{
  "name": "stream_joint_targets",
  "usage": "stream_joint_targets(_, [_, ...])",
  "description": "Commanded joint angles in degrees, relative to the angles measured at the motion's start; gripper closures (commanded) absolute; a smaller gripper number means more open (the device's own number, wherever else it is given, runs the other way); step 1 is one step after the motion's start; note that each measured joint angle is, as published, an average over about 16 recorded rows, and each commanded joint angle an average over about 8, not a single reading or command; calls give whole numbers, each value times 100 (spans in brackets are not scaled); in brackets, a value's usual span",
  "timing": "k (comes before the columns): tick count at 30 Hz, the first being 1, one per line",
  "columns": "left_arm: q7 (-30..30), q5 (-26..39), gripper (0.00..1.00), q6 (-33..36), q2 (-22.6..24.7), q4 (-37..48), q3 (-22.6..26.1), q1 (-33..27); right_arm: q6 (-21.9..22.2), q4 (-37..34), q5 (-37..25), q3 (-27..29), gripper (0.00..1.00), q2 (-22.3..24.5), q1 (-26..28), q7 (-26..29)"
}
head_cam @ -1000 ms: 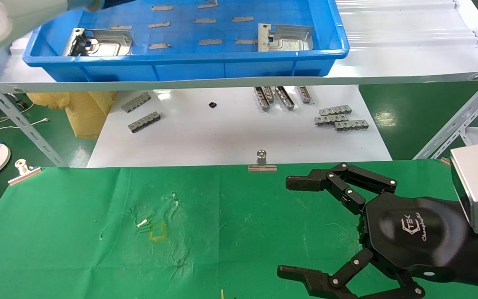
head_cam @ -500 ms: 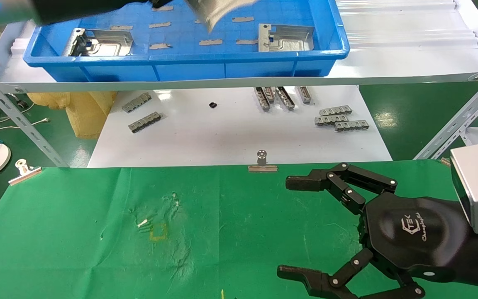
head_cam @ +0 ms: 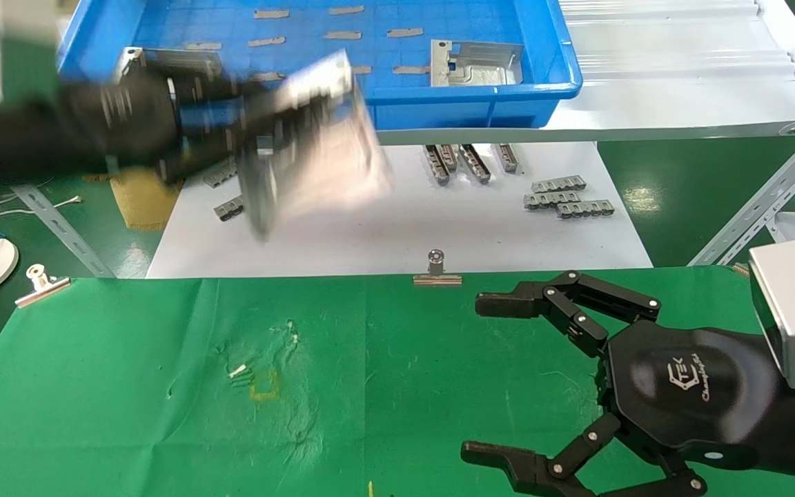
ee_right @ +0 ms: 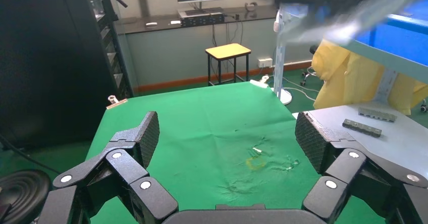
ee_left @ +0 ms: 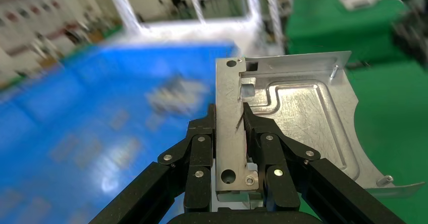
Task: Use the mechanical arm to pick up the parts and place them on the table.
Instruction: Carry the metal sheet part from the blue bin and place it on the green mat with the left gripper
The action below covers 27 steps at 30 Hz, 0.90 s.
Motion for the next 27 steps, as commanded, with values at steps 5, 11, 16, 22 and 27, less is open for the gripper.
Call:
stream_joint_targets(5, [610,250,100,-43,-255,-479,485,630,0,0,0,-1,0,0,0,0])
stream_joint_targets(11, [1543,727,100,-172,-52,-213,929,862,1,0,1,-1,0,0,0,-1])
stream_joint_targets(16, [2217,992,100,-367,129,287,1095,886,1,0,1,-2,0,1,0,-1])
stream_joint_targets(22, [2648,1187,100,-471,218,842,1202,798,1,0,2,-2,0,1,1,-1])
stream_joint_targets(27, [2893,1246,62,-508,239,1162,1233,722,1,0,2,-3,0,1,1,-1])
